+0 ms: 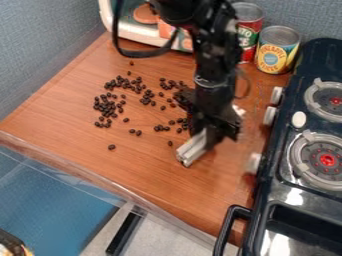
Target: Sweep into pile
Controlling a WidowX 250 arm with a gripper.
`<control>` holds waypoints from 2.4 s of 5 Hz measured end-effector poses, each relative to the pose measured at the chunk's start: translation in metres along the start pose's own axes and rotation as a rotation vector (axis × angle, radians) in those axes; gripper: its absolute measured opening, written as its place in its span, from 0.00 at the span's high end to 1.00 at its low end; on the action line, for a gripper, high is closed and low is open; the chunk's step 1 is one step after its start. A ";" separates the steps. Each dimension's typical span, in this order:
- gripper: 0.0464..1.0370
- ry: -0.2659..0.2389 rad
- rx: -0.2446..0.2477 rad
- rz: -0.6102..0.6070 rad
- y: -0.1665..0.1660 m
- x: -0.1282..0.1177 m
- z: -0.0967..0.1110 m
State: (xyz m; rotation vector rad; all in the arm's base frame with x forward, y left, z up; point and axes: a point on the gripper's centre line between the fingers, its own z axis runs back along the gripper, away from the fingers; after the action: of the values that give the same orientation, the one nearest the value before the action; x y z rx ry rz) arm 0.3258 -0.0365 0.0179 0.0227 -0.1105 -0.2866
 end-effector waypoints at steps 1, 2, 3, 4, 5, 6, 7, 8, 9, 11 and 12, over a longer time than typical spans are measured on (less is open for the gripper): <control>0.68 -0.001 0.002 0.011 0.006 -0.001 -0.002; 0.68 0.001 0.001 0.026 0.013 -0.003 -0.002; 0.68 0.003 0.006 0.069 0.034 -0.010 -0.003; 0.68 0.008 0.007 0.075 0.039 -0.011 -0.003; 0.68 0.011 0.009 0.118 0.060 -0.018 -0.002; 0.68 0.008 0.000 0.129 0.067 -0.019 -0.002; 0.68 0.008 0.000 0.169 0.084 -0.025 -0.001; 0.68 0.005 0.001 0.225 0.105 -0.036 -0.001; 0.68 0.007 -0.009 0.229 0.108 -0.038 0.000; 0.68 0.014 -0.024 0.293 0.127 -0.051 0.001; 0.68 0.018 -0.029 0.318 0.133 -0.057 0.005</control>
State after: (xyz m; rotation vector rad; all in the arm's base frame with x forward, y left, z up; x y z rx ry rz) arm 0.3086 0.1067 0.0216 -0.0213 -0.0902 0.0299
